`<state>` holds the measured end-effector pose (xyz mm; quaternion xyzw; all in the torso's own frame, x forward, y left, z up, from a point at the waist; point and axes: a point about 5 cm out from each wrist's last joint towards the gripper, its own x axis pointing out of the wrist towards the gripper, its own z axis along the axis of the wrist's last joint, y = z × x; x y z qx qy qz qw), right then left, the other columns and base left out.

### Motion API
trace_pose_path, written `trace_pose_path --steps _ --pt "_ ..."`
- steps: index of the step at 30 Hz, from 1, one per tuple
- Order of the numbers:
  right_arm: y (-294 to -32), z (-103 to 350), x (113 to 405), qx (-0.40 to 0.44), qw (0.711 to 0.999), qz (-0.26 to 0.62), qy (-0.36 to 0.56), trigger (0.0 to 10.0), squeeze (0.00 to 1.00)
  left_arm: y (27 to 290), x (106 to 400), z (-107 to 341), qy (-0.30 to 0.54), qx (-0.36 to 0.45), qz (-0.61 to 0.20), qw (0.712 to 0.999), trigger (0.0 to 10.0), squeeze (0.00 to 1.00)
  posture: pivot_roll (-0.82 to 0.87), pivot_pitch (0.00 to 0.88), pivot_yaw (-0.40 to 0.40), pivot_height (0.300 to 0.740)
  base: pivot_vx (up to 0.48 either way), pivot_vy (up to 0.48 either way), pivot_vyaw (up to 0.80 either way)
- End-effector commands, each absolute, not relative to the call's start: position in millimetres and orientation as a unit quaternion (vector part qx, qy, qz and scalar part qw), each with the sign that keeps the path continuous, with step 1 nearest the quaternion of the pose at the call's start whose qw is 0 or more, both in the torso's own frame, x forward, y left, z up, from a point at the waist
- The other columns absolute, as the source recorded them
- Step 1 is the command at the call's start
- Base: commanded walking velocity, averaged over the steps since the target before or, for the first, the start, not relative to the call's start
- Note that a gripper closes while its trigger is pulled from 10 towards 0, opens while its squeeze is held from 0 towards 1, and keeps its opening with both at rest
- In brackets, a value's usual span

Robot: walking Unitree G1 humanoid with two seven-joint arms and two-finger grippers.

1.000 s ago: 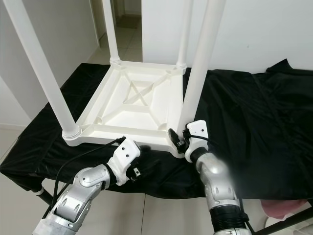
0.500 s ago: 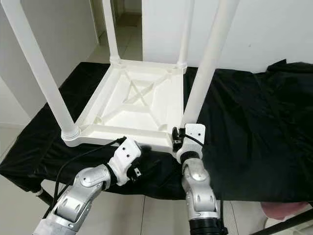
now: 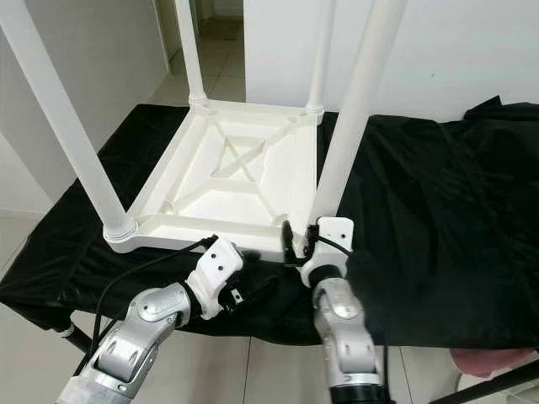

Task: Building children table

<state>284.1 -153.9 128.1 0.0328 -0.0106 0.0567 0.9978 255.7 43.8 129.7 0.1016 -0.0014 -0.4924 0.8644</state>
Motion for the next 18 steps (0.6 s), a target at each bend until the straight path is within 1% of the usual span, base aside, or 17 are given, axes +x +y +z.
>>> trace_pose_path --steps 1,2,3,4,7,8,9,10,11,12,13,14,16,17,18 --pt "-157 126 286 0.036 0.998 0.061 -0.006 10.0 1.0 46 259 126 0.004 0.101 -0.472 0.876 10.0 0.0 0.0 0.009 0.029 0.74 0.0 0.0 0.0" --pt "-160 126 289 0.026 0.997 0.073 -0.006 10.0 1.0 47 259 126 0.005 0.103 -0.472 0.876 10.0 0.0 0.0 0.008 0.027 0.74 0.0 0.0 0.0" --pt "-163 126 291 0.02 0.996 0.082 -0.005 10.0 0.05 47 259 125 0.005 0.103 -0.472 0.876 10.0 0.0 0.0 0.009 0.026 0.74 0.0 0.0 0.0" --pt "-164 127 293 0.01 0.994 0.108 -0.007 10.0 0.0 47 259 126 0.005 0.104 -0.471 0.876 10.0 0.0 0.0 0.007 0.022 0.74 0.0 0.0 0.0" --pt "-165 128 294 0.004 0.992 0.125 -0.009 10.0 0.0 48 259 126 0.005 0.104 -0.471 0.876 10.0 0.0 0.0 0.007 0.022 0.74 0.0 0.0 0.0" --pt "-164 129 296 -0.008 0.986 0.166 -0.011 10.0 0.0 49 259 126 0.005 0.104 -0.469 0.877 10.0 0.0 0.01 0.004 0.019 0.74 0.0 0.0 0.0" --pt "-164 129 296 -0.008 0.986 0.166 -0.011 10.0 0.0 49 259 126 0.005 0.104 -0.469 0.877 10.0 0.0 0.01 0.004 0.019 0.74 0.0 0.0 0.0" --pt "-163 130 297 -0.016 0.978 0.207 -0.013 10.0 0.0 49 259 126 0.005 0.104 -0.468 0.878 10.0 0.0 0.01 0.003 0.018 0.74 0.0 0.0 0.0" --pt "-163 130 297 -0.016 0.978 0.207 -0.013 10.0 0.0 49 259 126 0.005 0.104 -0.468 0.878 10.0 0.0 0.01 0.003 0.018 0.74 0.0 0.0 0.0" --pt "-161 132 299 -0.027 0.968 0.248 -0.014 10.0 0.0 49 259 126 0.005 0.104 -0.467 0.878 10.0 0.0 0.01 0.001 0.018 0.74 0.0 0.0 0.0" --pt "-161 132 299 -0.027 0.968 0.248 -0.014 10.0 0.0 49 259 126 0.005 0.104 -0.467 0.878 10.0 0.0 0.01 0.001 0.018 0.74 0.0 0.0 0.0" --pt "-160 134 302 -0.036 0.957 0.289 -0.012 10.0 0.0 48 259 126 0.004 0.104 -0.467 0.878 10.0 0.0 0.01 0.0 0.02 0.74 0.0 0.0 0.0" --pt "-160 134 302 -0.036 0.957 0.289 -0.012 10.0 0.0 48 259 126 0.004 0.104 -0.467 0.878 10.0 0.0 0.01 0.0 0.02 0.74 0.0 0.0 0.0" --pt "-159 136 305 -0.045 0.949 0.313 -0.011 10.0 0.0 47 260 126 0.003 0.104 -0.467 0.878 10.0 0.0 0.01 0.0 0.022 0.74 0.0 0.0 0.0" --pt "-159 136 305 -0.045 0.949 0.313 -0.011 10.0 0.0 47 260 126 0.003 0.104 -0.467 0.878 10.0 0.0 0.01 0.0 0.022 0.74 0.0 0.0 0.0"
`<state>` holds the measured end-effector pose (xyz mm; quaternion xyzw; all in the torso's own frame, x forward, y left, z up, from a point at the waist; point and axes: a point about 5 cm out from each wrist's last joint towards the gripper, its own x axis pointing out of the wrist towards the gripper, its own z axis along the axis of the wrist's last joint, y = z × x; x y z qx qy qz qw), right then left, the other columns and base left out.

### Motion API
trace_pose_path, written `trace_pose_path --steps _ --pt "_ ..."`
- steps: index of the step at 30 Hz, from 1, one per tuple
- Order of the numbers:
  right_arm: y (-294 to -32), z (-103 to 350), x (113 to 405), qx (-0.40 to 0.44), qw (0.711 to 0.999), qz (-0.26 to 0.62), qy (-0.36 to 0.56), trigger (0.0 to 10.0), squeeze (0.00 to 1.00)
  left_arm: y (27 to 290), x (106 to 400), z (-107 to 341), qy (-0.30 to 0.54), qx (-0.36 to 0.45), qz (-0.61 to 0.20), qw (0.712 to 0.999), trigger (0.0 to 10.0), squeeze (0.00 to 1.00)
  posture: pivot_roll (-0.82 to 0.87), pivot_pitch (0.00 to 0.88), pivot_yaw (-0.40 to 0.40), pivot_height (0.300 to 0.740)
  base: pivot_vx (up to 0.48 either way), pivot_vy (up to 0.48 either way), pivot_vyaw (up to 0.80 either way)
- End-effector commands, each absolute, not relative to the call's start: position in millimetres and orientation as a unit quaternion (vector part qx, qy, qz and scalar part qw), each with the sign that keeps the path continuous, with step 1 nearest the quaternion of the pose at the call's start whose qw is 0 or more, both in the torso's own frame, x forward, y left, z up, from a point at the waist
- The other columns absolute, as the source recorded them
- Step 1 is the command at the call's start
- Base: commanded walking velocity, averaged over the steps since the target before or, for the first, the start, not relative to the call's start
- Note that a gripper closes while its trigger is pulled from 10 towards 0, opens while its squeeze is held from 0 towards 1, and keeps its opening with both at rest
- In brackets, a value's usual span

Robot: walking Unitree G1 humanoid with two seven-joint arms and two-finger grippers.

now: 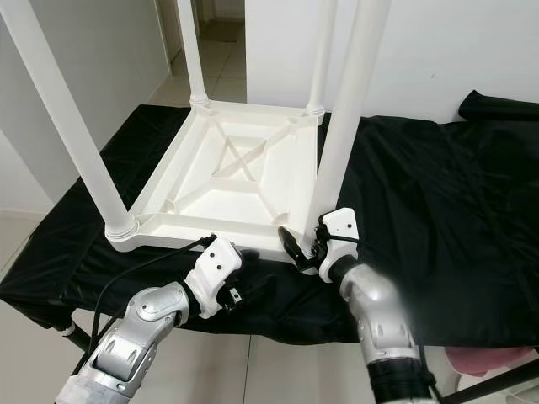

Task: Building children table

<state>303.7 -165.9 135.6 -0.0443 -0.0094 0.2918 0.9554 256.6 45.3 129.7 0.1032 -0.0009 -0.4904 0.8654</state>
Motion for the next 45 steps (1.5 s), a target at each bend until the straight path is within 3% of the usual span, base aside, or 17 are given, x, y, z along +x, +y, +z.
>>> trace_pose_path --steps 1,2,3,13,14,25,35,45 --pt "-159 136 305 -0.045 0.949 0.313 -0.011 10.0 0.0 47 260 126 0.003 0.104 -0.467 0.878 10.0 0.0 0.01 0.0 0.022 0.74 0.0 0.0 0.0" --pt "-159 137 309 -0.055 0.942 0.33 -0.008 6.9 0.0 47 260 127 0.003 0.104 -0.468 0.878 10.0 0.0 0.01 0.0 0.024 0.74 0.0 0.0 0.0" --pt "-161 137 313 -0.063 0.94 0.335 -0.002 0.0 0.0 47 261 128 0.002 0.105 -0.468 0.877 10.0 0.0 0.02 0.0 0.027 0.74 0.0 0.0 0.0" --pt "-172 127 313 -0.066 0.942 0.329 0.02 0.0 0.0 49 258 128 0.004 0.107 -0.47 0.876 10.0 0.0 0.03 0.0 0.034 0.74 0.0 0.0 0.0" --pt "-174 125 310 -0.059 0.945 0.32 0.025 9.7 0.0 49 256 128 0.005 0.107 -0.471 0.876 10.0 0.0 0.03 0.0 0.036 0.74 0.0 0.0 0.0" --pt "-176 120 303 -0.038 0.966 0.256 0.025 10.0 0.0 49 254 126 0.009 0.108 -0.48 0.871 10.0 0.0 0.02 0.003 0.039 0.74 0.0 0.0 0.0" --pt "-149 119 279 0.027 0.996 0.08 0.004 10.0 0.0 42 249 124 0.014 0.11 -0.507 0.855 10.0 0.0 -0.02 0.01 0.069 0.74 0.0 0.0 0.0" --pt "-123 114 270 0.071 0.997 0.001 0.023 10.0 0.0 43 251 128 0.009 0.109 -0.501 0.859 10.0 0.0 -0.01 0.03 0.058 0.74 0.0 0.0 0.0"
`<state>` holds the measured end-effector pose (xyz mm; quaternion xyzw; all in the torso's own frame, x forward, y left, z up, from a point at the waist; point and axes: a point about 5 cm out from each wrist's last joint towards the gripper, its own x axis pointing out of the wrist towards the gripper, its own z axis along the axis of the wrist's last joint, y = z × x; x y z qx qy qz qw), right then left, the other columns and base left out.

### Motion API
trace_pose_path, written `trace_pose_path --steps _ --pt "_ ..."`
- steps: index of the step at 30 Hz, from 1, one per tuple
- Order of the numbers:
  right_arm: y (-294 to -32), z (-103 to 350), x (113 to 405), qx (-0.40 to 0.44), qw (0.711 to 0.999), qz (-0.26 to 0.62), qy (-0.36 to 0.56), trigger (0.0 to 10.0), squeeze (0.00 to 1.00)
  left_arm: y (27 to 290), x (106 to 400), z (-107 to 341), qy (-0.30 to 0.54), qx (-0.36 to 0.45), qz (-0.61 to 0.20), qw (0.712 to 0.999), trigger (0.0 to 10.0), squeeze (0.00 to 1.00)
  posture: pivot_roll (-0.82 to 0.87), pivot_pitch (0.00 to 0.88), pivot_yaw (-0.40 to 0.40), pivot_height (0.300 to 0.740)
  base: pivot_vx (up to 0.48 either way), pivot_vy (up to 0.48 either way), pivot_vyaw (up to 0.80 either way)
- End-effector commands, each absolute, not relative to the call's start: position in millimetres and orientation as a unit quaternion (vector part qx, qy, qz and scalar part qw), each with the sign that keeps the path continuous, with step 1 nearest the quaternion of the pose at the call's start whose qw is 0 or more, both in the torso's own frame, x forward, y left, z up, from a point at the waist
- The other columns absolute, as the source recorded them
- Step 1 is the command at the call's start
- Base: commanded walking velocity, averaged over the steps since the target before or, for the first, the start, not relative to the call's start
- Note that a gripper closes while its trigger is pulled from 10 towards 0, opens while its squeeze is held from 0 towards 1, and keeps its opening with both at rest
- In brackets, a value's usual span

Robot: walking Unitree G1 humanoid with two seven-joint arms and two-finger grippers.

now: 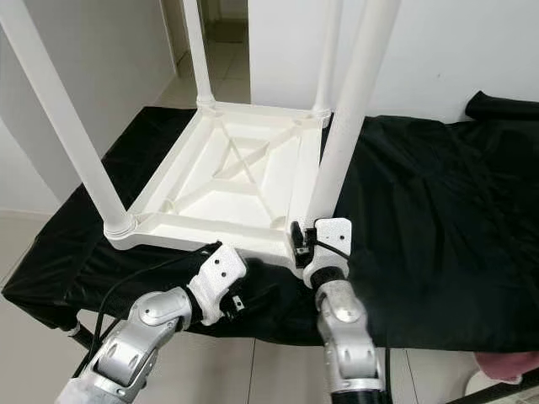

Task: Building children table

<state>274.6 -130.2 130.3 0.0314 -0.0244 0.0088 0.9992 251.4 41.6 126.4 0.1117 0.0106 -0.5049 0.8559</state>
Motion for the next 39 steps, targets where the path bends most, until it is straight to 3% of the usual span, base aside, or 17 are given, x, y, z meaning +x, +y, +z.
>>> trace_pose_path --steps 1,5,6,19,20,22,25,30,31,32,35,36,37,39 --pt "-123 114 270 0.071 0.997 0.001 0.023 10.0 0.0 43 251 128 0.009 0.109 -0.501 0.859 10.0 0.0 -0.01 0.03 0.058 0.74 0.0 0.0 0.0" --pt "-121 117 271 0.074 0.997 0.003 0.022 10.0 0.0 42 249 127 0.01 0.104 -0.498 0.861 10.0 0.0 -0.01 0.031 0.049 0.74 0.0 0.0 0.0" --pt "-128 122 273 0.069 0.997 0.012 0.01 10.0 1.0 42 247 126 0.011 0.102 -0.494 0.864 10.0 0.0 0.0 0.031 0.036 0.74 0.0 0.0 0.0" --pt "-155 149 288 0.03 0.994 0.094 -0.039 10.0 1.0 49 251 131 0.002 0.104 -0.475 0.874 10.0 0.0 0.02 0.018 -0.003 0.74 0.0 0.0 0.0" --pt "-162 151 292 0.011 0.99 0.137 -0.04 10.0 0.0 49 253 131 0.0 0.105 -0.47 0.877 10.0 0.0 0.03 0.012 -0.01 0.74 0.0 0.0 0.0" --pt "-162 151 292 0.011 0.99 0.137 -0.04 10.0 0.0 49 253 131 0.0 0.105 -0.47 0.877 10.0 0.0 0.03 0.012 -0.01 0.74 0.0 0.0 0.0" --pt "-174 150 300 -0.032 0.965 0.26 -0.019 10.0 0.0 46 254 135 -0.01 0.103 -0.461 0.881 10.0 0.0 0.05 0.003 -0.026 0.74 0.0 0.0 0.0" --pt "-173 148 307 -0.047 0.94 0.338 0.002 10.0 0.0 48 257 138 -0.014 0.106 -0.456 0.883 10.0 0.0 0.06 0.0 -0.026 0.74 0.0 0.0 0.0" --pt "-172 147 310 -0.053 0.935 0.352 0.007 9.5 0.0 48 259 139 -0.016 0.109 -0.455 0.883 10.0 0.0 0.06 0.0 -0.029 0.74 0.0 0.0 0.0" --pt "-171 147 312 -0.057 0.93 0.364 0.009 4.5 0.0 48 261 140 -0.018 0.111 -0.454 0.884 10.0 0.0 0.06 0.0 -0.027 0.74 0.0 0.0 0.0" --pt "-170 147 314 -0.059 0.927 0.371 0.01 4.5 0.0 47 262 141 -0.02 0.113 -0.454 0.884 10.0 0.0 0.06 0.0 -0.027 0.74 0.0 0.0 0.0" --pt "-169 147 315 -0.062 0.924 0.377 0.012 1.7 0.0 46 264 142 -0.023 0.114 -0.454 0.883 10.0 0.0 0.06 0.0 -0.027 0.74 0.0 0.0 0.0" --pt "-168 145 316 -0.063 0.921 0.385 0.015 0.0 0.0 44 266 144 -0.027 0.114 -0.455 0.883 10.0 0.0 0.06 0.0 -0.025 0.74 0.0 0.0 0.0" --pt "-168 144 317 -0.064 0.918 0.39 0.018 0.0 0.0 42 267 146 -0.03 0.114 -0.456 0.882 10.0 0.0 0.06 0.0 -0.025 0.74 0.0 0.0 0.0"
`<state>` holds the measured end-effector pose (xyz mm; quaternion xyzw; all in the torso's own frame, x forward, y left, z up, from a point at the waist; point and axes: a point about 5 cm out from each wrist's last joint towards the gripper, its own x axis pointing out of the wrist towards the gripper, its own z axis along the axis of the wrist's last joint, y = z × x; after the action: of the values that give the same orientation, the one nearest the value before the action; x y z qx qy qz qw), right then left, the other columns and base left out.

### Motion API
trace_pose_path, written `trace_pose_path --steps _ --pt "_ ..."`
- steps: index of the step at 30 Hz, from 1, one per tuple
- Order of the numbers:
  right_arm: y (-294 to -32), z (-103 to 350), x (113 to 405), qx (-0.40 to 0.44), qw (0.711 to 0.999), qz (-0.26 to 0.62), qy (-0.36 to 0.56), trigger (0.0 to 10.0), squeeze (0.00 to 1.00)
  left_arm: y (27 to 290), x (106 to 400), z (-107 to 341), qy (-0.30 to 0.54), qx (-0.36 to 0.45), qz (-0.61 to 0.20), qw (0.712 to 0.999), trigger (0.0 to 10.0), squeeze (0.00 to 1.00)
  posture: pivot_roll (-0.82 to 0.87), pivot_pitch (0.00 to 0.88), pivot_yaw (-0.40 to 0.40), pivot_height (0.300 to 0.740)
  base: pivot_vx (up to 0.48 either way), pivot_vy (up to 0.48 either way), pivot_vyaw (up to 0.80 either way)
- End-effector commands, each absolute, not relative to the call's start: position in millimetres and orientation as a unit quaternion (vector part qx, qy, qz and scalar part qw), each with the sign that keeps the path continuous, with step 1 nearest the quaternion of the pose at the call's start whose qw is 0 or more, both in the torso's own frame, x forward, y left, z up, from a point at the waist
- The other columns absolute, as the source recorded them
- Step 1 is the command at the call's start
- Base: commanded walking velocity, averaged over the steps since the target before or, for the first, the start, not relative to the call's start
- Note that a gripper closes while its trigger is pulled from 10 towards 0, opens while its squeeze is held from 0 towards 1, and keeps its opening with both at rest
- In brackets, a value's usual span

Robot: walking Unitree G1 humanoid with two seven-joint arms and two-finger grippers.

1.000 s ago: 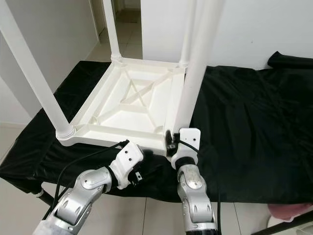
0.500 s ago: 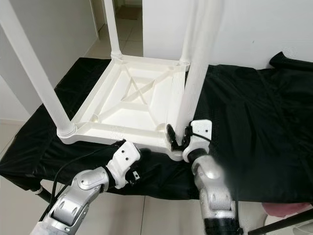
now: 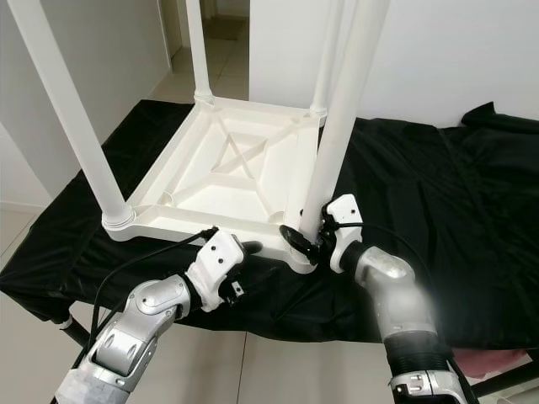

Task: Building children table

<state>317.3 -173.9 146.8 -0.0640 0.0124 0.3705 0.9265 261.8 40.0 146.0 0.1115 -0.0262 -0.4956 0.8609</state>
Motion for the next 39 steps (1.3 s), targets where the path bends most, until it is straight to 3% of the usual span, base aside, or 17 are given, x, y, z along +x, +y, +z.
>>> trace_pose_path --steps 1,8,9,10,11,21,24,35,39 --pt "-167 143 317 -0.064 0.917 0.393 0.018 0.0 0.0 41 266 147 -0.032 0.113 -0.458 0.881 10.0 0.0 0.06 0.0 -0.025 0.74 0.0 0.0 0.0" --pt "-168 138 316 -0.056 0.913 0.403 0.02 0.0 0.0 46 265 144 -0.027 0.12 -0.461 0.879 10.0 0.0 0.07 0.0 -0.019 0.74 0.0 0.0 0.0" --pt "-168 136 315 -0.049 0.915 0.4 0.02 3.0 0.0 49 265 143 -0.025 0.122 -0.46 0.879 10.0 0.0 0.06 0.0 -0.017 0.74 0.0 0.0 0.0" --pt "-168 136 315 -0.049 0.915 0.4 0.02 3.0 0.0 49 265 143 -0.025 0.122 -0.46 0.879 10.0 0.0 0.06 0.0 -0.017 0.74 0.0 0.0 0.0" --pt "-167 135 314 -0.041 0.915 0.401 0.018 10.0 0.0 50 265 143 -0.024 0.122 -0.459 0.879 10.0 0.0 0.07 0.0 -0.016 0.74 0.0 0.0 0.0" --pt "-162 135 312 -0.019 0.934 0.358 0.0 10.0 0.0 51 264 140 -0.018 0.124 -0.463 0.877 10.0 0.0 0.05 0.0 -0.016 0.74 0.0 0.0 0.0" --pt "-162 135 310 -0.01 0.951 0.308 -0.011 10.0 0.0 52 264 138 -0.014 0.122 -0.462 0.878 10.0 0.0 0.05 0.0 -0.018 0.74 0.0 0.0 0.0" --pt "-164 133 303 -0.01 0.976 0.219 -0.02 10.0 0.0 54 261 132 -0.003 0.118 -0.463 0.879 10.0 0.0 0.02 0.006 -0.01 0.74 0.0 0.0 0.0" --pt "-164 133 297 0.016 0.99 0.141 -0.023 10.0 0.0 53 259 132 -0.001 0.118 -0.468 0.876 10.0 0.0 0.02 0.023 -0.004 0.74 0.0 0.0 0.0"
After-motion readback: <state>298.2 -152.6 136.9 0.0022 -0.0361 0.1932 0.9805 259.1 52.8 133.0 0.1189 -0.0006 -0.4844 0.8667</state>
